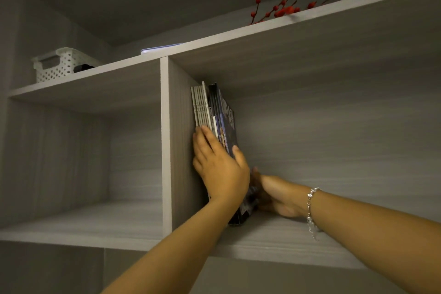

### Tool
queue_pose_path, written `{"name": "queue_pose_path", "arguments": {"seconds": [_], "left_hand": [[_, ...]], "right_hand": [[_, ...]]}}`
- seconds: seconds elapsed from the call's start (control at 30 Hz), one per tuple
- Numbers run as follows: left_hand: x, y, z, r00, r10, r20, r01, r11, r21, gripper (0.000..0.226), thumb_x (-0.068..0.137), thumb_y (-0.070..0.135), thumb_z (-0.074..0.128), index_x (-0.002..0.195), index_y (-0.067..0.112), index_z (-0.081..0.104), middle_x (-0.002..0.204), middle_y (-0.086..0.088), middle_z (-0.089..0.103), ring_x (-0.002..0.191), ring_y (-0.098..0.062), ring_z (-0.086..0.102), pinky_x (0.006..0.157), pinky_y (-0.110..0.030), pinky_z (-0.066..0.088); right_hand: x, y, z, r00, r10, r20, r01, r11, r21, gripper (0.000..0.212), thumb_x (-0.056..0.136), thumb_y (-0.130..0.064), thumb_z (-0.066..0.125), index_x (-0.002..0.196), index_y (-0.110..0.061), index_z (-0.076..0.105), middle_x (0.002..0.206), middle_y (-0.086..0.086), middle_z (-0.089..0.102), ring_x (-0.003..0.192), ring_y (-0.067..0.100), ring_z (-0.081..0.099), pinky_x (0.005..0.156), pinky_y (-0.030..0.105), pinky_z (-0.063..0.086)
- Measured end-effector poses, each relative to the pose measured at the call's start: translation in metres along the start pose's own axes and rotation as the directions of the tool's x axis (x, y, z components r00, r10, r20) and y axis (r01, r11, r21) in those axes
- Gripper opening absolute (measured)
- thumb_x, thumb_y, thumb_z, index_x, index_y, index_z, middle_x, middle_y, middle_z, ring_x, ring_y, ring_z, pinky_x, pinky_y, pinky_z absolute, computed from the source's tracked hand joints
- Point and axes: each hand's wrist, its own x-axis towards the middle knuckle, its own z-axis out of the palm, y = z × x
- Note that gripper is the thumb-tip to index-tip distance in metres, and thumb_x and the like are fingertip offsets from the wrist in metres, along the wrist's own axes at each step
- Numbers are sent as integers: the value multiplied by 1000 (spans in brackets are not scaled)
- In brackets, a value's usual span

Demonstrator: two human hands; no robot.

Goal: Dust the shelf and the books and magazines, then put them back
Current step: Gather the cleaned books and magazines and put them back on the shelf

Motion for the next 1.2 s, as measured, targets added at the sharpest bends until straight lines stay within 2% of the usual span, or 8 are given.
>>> {"name": "queue_pose_path", "arguments": {"seconds": [0.17, 0.37, 0.53, 0.67, 0.73, 0.87, 1.0, 1.2], "left_hand": [[-4, -2, 1, 999, -38, 20, 37, 998, 44, 74, 94, 32, 47, 152, 11, 6, 157, -10, 9, 143, -27, 10, 113, -45, 13], [-6, -5, -1, 991, -118, -59, 116, 993, -35, 50, 88, 27, 60, 131, 10, 42, 136, -11, 36, 126, -29, 31, 105, -44, 23], [-9, 0, 10, 985, -123, -118, 107, 986, -130, 47, 87, 19, 61, 129, 7, 45, 135, -13, 39, 126, -31, 33, 106, -45, 22], [-4, -5, 19, 981, -118, -157, 98, 987, -126, 51, 84, 21, 63, 129, 6, 46, 136, -15, 41, 124, -33, 35, 104, -50, 25], [-2, -4, 21, 982, -101, -159, 84, 990, -114, 52, 83, 23, 61, 130, 5, 45, 136, -16, 41, 123, -34, 36, 103, -52, 27], [-6, -3, 13, 991, -42, -126, 27, 993, -118, 67, 86, 26, 54, 146, 9, 28, 147, -15, 29, 131, -31, 26, 110, -50, 21], [-8, -22, 6, 993, 93, 78, -94, 996, 7, 81, 97, 37, 41, 150, 8, -14, 159, -9, -16, 146, -21, -13, 120, -39, 0], [-3, -29, 9, 987, 132, 95, -137, 989, 49, 85, 89, 54, 26, 150, 11, -13, 158, -9, -19, 146, -20, -15, 118, -36, 3]], "right_hand": [[8, 1, 7, 984, 51, -169, -57, 998, -34, 54, 97, -54, 32, 134, -18, 48, 133, 6, 55, 121, 25, 50, 101, 41, 45], [2, 2, 5, 995, 37, -91, -36, 999, 17, 56, 98, -54, 32, 141, -18, 41, 142, 4, 47, 130, 24, 43, 106, 38, 40], [6, 4, 4, 998, 46, 32, -47, 998, 33, 58, 93, -64, 21, 127, -23, 45, 99, -4, 54, 90, 12, 49, 81, 26, 42], [-1, -5, 6, 991, 46, 125, -49, 999, 16, 74, 92, -64, 9, 135, -17, 46, 137, 5, 50, 119, 21, 46, 86, 26, 42], [-1, -7, 10, 991, 44, 127, -47, 999, 20, 73, 92, -65, 10, 134, -18, 45, 137, 5, 49, 124, 23, 45, 97, 29, 40], [-3, -7, 15, 997, 26, 69, -32, 996, 87, 69, 94, -64, 15, 133, -17, 47, 131, 10, 54, 121, 25, 49, 102, 36, 40], [-8, -11, 11, 997, 63, -37, -60, 995, 81, 57, 96, -60, 23, 109, -14, 54, 94, 11, 59, 86, 24, 57, 76, 36, 48], [-11, -19, 8, 992, 94, -88, -91, 995, 32, 63, 97, -58, 19, 104, -7, 55, 83, 14, 61, 79, 27, 59, 67, 35, 49]]}}
